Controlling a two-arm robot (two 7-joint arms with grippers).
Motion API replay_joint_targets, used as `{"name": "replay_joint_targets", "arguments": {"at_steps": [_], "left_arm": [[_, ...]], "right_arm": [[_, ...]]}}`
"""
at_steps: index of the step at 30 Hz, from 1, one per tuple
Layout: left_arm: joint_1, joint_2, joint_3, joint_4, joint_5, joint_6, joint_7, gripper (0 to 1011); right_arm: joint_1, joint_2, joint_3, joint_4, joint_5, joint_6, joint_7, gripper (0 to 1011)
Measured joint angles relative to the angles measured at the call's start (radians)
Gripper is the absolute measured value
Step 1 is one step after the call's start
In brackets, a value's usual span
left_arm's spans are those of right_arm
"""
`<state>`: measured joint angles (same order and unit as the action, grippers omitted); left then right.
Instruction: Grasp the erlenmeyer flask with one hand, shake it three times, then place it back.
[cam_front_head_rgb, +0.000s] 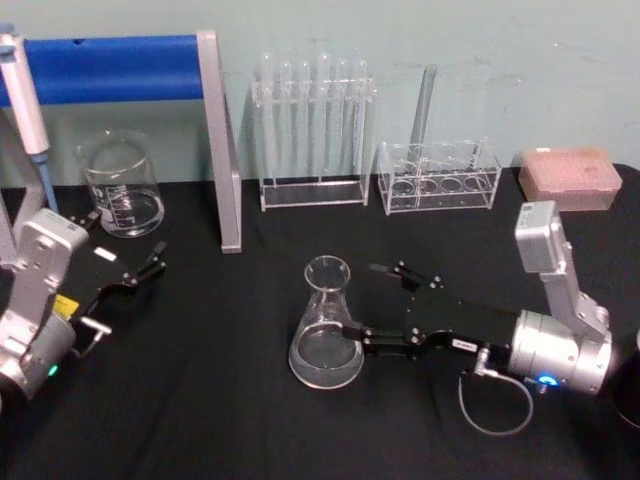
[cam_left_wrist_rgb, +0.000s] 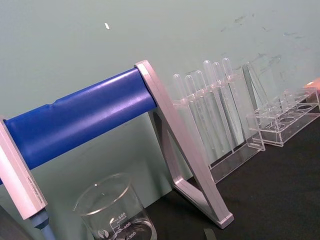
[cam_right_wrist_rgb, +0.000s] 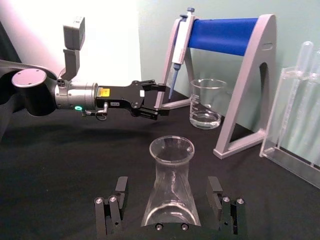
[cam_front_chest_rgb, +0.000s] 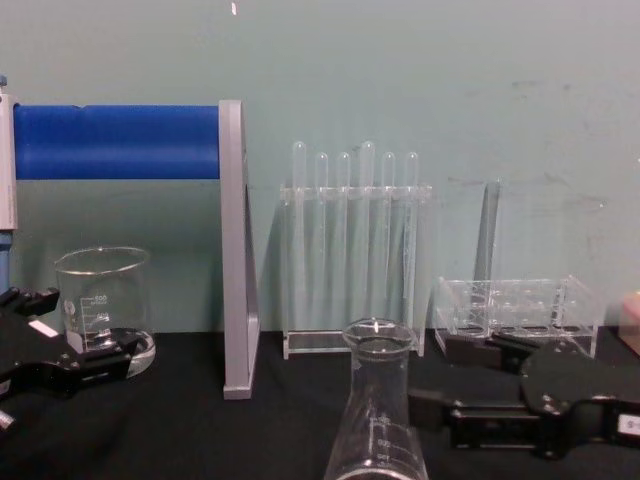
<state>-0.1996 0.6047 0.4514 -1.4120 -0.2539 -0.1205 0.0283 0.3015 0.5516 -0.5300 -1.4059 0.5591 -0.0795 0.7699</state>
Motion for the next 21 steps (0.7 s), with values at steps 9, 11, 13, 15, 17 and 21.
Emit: {"name": "replay_joint_targets", "arguments": {"at_steps": [9,11,13,15,17,21], "left_arm": [[0.000,0.000,0.000,0.000,0.000,0.000,0.000,1001],[0.000,0.000,0.000,0.000,0.000,0.000,0.000,1001],[0.000,0.000,0.000,0.000,0.000,0.000,0.000,1001],[0.000,0.000,0.000,0.000,0.000,0.000,0.000,1001],[0.000,0.000,0.000,0.000,0.000,0.000,0.000,1001],[0.000,0.000,0.000,0.000,0.000,0.000,0.000,1001]], "right_arm": [[0.057,-0.041,-0.033,0.063,-0.014,-0.018,0.020,1000],[0.070,-0.050,-0.039,0.078,-0.016,-0.022,0.025,1000],[0.081,-0.057,-0.045,0.091,-0.019,-0.025,0.029,1000],[0.088,-0.062,-0.048,0.099,-0.020,-0.027,0.032,1000],[0.097,-0.068,-0.053,0.110,-0.022,-0.029,0.035,1000],[0.110,-0.076,-0.062,0.127,-0.025,-0.032,0.042,1000]]}}
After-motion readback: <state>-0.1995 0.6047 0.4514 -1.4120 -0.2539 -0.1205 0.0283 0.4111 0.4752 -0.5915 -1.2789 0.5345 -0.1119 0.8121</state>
